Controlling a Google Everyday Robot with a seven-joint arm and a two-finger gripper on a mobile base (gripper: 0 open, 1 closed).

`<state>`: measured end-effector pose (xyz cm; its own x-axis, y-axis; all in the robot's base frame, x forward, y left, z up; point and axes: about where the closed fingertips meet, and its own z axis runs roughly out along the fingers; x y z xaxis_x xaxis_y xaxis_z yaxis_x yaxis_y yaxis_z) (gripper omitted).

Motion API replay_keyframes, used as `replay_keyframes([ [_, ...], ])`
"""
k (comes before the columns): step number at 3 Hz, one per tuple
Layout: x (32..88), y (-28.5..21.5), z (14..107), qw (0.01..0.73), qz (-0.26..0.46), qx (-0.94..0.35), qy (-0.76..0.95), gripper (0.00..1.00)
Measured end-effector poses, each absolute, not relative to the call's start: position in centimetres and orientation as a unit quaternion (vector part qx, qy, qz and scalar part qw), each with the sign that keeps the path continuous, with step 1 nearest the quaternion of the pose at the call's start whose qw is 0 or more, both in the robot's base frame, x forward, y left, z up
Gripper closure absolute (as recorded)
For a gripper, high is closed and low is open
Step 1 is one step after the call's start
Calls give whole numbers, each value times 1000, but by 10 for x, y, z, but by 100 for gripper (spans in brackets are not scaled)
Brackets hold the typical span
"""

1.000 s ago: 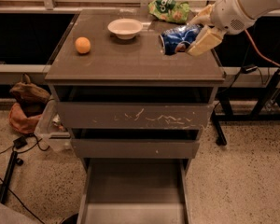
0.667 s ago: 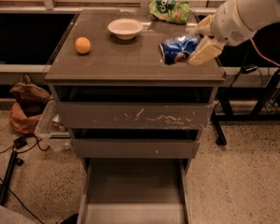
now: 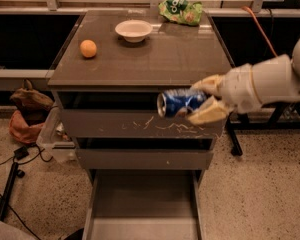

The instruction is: Place pepsi can into bottom drawer

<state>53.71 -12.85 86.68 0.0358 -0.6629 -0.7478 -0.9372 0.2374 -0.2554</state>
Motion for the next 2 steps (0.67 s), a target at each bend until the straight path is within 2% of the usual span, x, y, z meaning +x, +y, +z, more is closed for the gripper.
replay_keyframes([
  [1,493,-104,803,365,229,-596,677,100],
  [2,493,-104,803,365,229,-596,677,100],
])
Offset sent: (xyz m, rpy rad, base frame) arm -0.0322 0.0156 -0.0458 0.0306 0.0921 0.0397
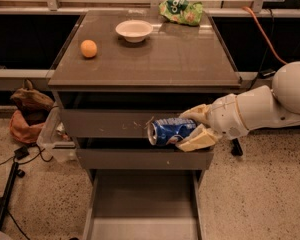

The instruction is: Place pepsi can into bottom drawer

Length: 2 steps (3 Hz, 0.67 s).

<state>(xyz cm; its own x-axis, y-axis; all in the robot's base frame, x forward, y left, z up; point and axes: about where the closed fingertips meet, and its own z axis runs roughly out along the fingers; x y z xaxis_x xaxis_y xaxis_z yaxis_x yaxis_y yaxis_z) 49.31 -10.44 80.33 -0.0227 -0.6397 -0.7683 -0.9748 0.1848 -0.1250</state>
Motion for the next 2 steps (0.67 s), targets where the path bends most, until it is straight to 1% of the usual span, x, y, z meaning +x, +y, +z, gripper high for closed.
replay_keyframes([
  [1,495,-85,772,377,245,-587,673,100],
  [2,476,-17,670,360,311,-574,667,100],
])
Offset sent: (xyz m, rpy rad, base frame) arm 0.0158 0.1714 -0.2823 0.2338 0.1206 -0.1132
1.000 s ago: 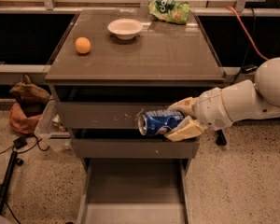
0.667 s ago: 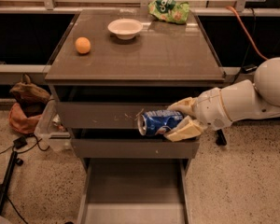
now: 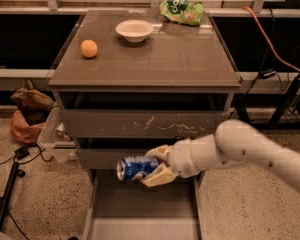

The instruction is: Place pepsi can into bottom drawer

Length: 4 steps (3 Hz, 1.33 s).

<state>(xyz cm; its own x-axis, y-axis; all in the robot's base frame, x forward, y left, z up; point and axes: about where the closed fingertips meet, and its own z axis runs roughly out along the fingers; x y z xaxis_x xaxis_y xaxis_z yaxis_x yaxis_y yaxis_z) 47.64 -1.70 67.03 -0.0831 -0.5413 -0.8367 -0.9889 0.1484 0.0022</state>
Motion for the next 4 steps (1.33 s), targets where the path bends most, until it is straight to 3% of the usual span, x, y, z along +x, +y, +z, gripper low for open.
replay_keyframes([
  [2,432,73,502,271,339,-552,712,100],
  [4,446,83,502,286,329,-542,719,100],
])
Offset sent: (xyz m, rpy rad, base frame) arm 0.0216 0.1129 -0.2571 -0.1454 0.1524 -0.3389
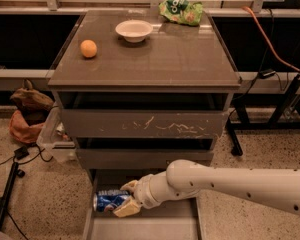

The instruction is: Place pepsi can into bottom drawer

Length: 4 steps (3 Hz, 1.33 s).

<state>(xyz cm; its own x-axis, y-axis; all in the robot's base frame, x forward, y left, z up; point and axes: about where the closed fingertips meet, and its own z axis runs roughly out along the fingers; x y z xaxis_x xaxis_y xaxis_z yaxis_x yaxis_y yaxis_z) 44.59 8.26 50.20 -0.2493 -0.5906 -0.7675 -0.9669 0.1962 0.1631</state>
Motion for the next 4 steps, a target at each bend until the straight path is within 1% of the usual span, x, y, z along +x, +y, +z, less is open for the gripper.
replay_keyframes([
  [1,460,87,460,293,309,-550,718,100],
  [2,494,70,389,302,278,-514,753,100],
  [3,525,42,329,302,246,-467,794,100],
  [4,538,9,280,275,225,-426,832,100],
])
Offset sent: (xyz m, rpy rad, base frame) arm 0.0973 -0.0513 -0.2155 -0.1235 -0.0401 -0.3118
